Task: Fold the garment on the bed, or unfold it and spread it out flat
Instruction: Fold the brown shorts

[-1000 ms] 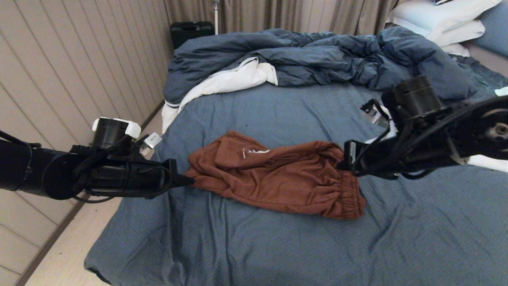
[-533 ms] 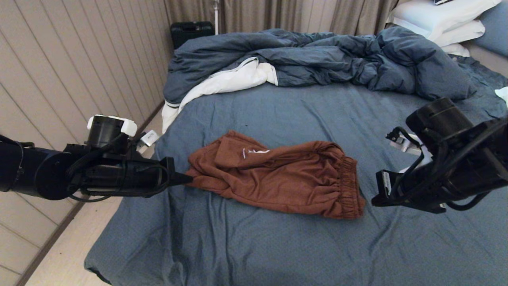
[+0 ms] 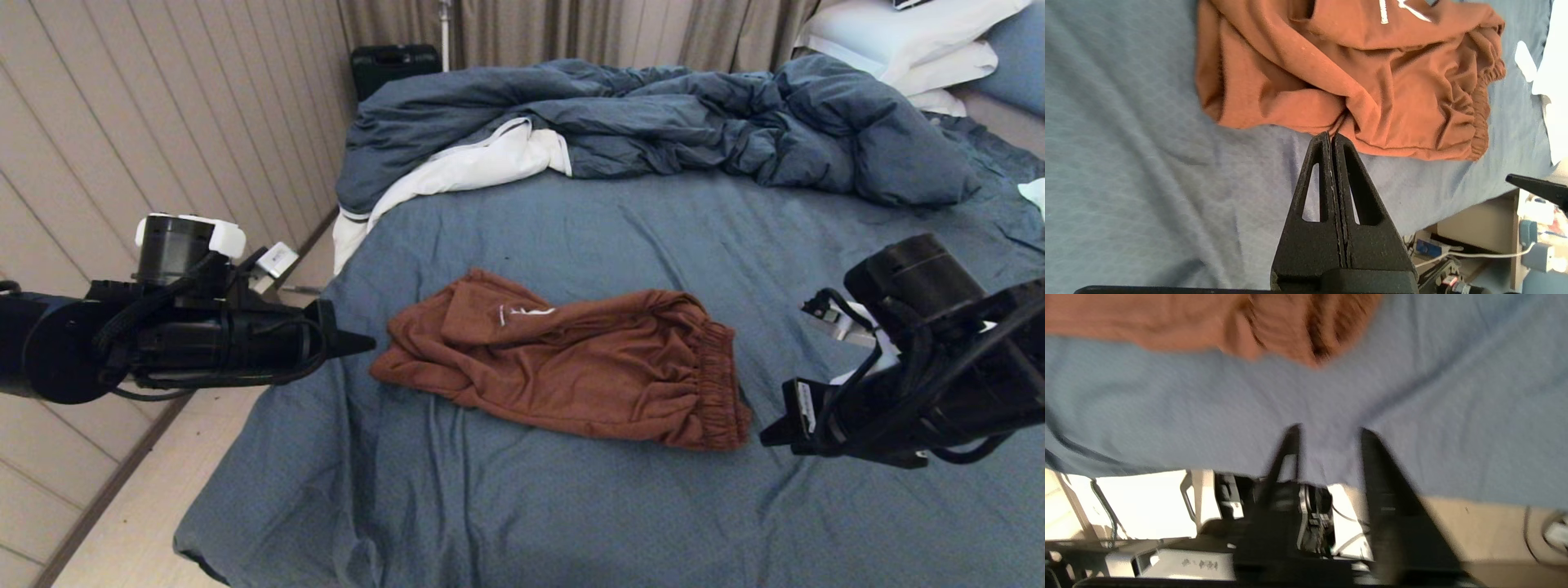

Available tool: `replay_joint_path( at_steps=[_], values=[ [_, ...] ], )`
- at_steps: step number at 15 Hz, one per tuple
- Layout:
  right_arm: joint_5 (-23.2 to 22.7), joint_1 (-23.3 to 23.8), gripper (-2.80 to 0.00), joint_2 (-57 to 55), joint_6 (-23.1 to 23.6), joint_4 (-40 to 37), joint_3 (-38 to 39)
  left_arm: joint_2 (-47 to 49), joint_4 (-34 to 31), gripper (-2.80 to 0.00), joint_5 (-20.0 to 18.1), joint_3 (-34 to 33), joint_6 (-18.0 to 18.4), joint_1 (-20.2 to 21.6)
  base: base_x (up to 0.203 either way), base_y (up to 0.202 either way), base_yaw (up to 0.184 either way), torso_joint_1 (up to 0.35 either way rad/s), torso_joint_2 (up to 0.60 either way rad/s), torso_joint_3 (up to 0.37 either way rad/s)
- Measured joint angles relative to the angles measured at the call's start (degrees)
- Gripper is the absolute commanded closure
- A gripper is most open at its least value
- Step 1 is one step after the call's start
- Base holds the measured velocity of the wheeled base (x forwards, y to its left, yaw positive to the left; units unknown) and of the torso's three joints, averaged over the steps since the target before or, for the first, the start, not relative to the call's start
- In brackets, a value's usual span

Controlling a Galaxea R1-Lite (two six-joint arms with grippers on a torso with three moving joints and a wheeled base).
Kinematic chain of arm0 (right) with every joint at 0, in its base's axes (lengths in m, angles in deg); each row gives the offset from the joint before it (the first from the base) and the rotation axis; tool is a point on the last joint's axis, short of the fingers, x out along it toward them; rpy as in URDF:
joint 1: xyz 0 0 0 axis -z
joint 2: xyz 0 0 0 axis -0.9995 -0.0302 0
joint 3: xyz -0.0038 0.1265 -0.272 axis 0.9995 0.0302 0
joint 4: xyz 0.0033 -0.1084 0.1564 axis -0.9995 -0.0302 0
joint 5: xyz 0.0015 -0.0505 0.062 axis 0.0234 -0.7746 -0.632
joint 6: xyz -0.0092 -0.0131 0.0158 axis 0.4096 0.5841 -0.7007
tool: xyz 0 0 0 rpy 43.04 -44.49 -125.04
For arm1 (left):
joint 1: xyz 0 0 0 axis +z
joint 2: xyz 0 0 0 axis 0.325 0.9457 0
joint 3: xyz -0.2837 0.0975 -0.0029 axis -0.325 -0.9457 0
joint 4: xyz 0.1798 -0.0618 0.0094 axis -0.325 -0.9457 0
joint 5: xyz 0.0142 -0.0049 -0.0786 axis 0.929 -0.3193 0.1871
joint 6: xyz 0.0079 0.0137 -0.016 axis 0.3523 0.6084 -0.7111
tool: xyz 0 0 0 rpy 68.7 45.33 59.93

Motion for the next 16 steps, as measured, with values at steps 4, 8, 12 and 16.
replay_joint_path(
  at_steps=[4,8,12,16],
  values=[
    [-0.8,0.3,-2.8,-1.1,-2.1,0.2,-0.4,0.2,0.0,0.0,-0.1,-0.2,0.1,0.1,0.0,0.0,0.0,0.0,0.0,0.0],
    [-3.0,3.4,-2.8,-3.8,-10.4,3.7,-0.8,0.8,-0.1,0.0,-0.2,-0.3,0.1,0.0,0.0,0.0,0.0,0.0,0.0,0.0],
    [-3.6,5.3,-2.8,-6.8,-13.4,6.3,-0.8,1.7,0.2,0.0,-0.3,-0.4,0.1,0.0,0.0,0.0,0.0,0.0,0.0,0.0],
    [-3.8,4.4,-2.8,-12.0,-17.1,10.8,-1.4,2.2,1.0,0.0,-0.3,-0.5,0.0,0.1,0.0,0.0,0.0,0.0,0.0,0.0]
  ],
)
